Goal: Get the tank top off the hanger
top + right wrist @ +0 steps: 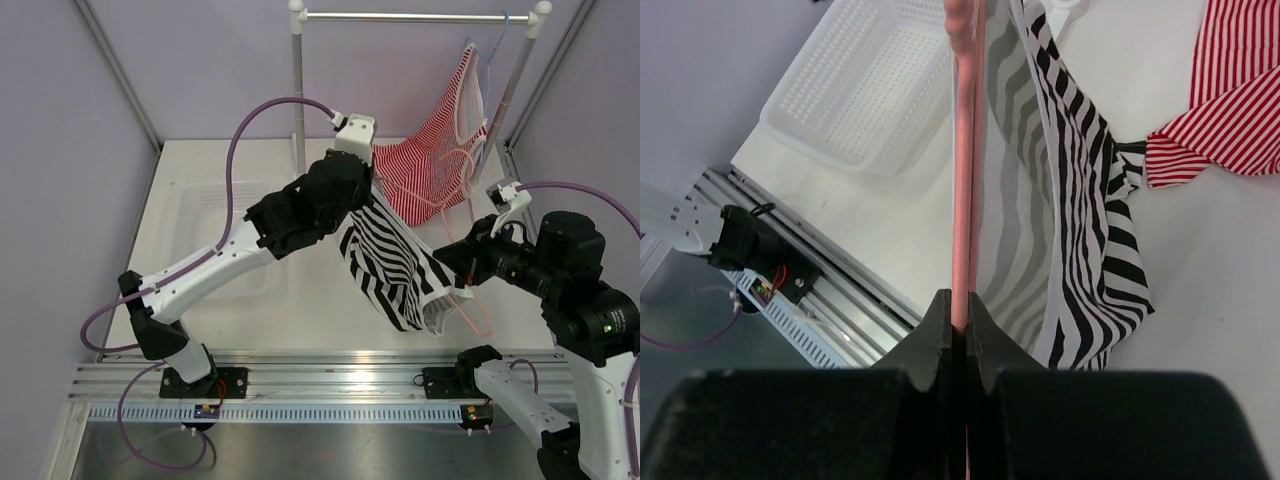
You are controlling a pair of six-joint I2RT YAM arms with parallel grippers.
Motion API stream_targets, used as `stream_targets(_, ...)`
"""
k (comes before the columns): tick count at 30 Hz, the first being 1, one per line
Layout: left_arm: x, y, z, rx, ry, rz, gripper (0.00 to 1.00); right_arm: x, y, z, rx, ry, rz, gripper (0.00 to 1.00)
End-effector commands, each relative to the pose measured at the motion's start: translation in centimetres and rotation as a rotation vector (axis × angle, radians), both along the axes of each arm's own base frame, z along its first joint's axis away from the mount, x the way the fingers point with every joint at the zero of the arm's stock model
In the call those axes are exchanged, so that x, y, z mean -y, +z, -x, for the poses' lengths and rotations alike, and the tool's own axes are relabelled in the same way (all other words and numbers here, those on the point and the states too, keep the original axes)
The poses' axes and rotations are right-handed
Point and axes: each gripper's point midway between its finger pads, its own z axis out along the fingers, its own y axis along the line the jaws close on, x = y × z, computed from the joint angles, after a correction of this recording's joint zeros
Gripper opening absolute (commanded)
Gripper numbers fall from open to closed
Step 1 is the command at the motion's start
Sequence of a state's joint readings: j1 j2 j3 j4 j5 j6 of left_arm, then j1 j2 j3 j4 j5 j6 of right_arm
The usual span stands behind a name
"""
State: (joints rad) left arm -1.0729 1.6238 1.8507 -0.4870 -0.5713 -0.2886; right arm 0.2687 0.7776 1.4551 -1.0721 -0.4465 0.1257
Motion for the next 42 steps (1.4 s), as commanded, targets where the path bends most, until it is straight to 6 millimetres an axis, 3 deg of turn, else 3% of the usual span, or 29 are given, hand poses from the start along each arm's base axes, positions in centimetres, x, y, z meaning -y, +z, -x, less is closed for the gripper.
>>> stream_targets(1, -4.1, 2.1, -1.9, 0.032, 0.149, 0.058, 0.00, -0.5, 0.1, 0.8, 0.042, 0.065, 0.023, 0.00)
stream_targets(6, -7.6, 0.6, -4.2, 0.002, 0.240, 0.027, 0.00, -0.8, 0.0, 2.7, 0.073, 0.129, 0.034, 0.00)
stream_targets(10, -8.7, -1.5, -5.1, -0.032, 0.265, 0.008, 0.00, -0.9, 0.4, 3.3, 0.110, 0.153, 0.021, 0.00)
stream_targets(14, -8.7, -2.8, -4.9, -0.058, 0.247, 0.038, 0.00, 0.0, 0.9, 2.5, 0.162, 0.081, 0.023, 0.00)
stream_targets(19, -7.5, -4.1, -4.6, -0.102, 0.193, 0.065, 0.00, 0.2, 1.6, 2.2, 0.217, 0.050, -0.008, 0.00)
stream_targets(22, -5.5, -5.5, -3.0, -0.148, 0.085, 0.123, 0.00, 0.3, 2.2, 0.7, 0.240, -0.026, -0.071, 0.00)
stream_targets(23, -5.5, -4.5, -2.0, -0.137, 0.048, 0.169, 0.00, 0.4, 3.8, 0.1, 0.306, -0.060, -0.118, 0.00)
stream_targets(24, -4.2, -6.0, -0.9, -0.166, -0.034, 0.203, 0.00, 0.2, 4.2, -0.1, 0.309, -0.072, -0.168, 0.00)
stream_targets(27, -2.4, -4.7, 3.2, -0.174, -0.222, 0.311, 0.00, -0.6, 5.3, -1.7, 0.395, -0.072, -0.257, 0.00)
stream_targets(28, -1.8, -5.7, 4.7, -0.196, -0.266, 0.299, 0.00, -1.0, 5.9, -2.4, 0.437, -0.069, -0.285, 0.00)
stream_targets(34, -0.9, -6.1, 10.8, -0.230, -0.461, 0.323, 0.00, -1.8, 7.6, -4.9, 0.527, -0.076, -0.328, 0.00)
stream_targets(35, -0.9, -7.7, 11.7, -0.268, -0.496, 0.313, 0.00, -1.5, 7.8, -5.9, 0.538, -0.113, -0.322, 0.00)
stream_targets(37, -1.5, -8.2, 12.5, -0.271, -0.511, 0.317, 0.00, -0.6, 8.2, -7.2, 0.567, -0.179, -0.291, 0.00)
stream_targets(38, -1.9, -10.3, 12.8, -0.301, -0.501, 0.286, 0.00, 0.6, 8.4, -8.1, 0.583, -0.259, -0.279, 0.00)
stream_targets(41, -3.1, -13.9, 12.6, -0.342, -0.439, 0.224, 0.00, 3.0, 8.9, -9.8, 0.646, -0.415, -0.263, 0.00)
stream_targets(42, -4.0, -16.2, 12.2, -0.369, -0.386, 0.184, 0.00, 3.4, 9.0, -10.0, 0.653, -0.440, -0.259, 0.00)
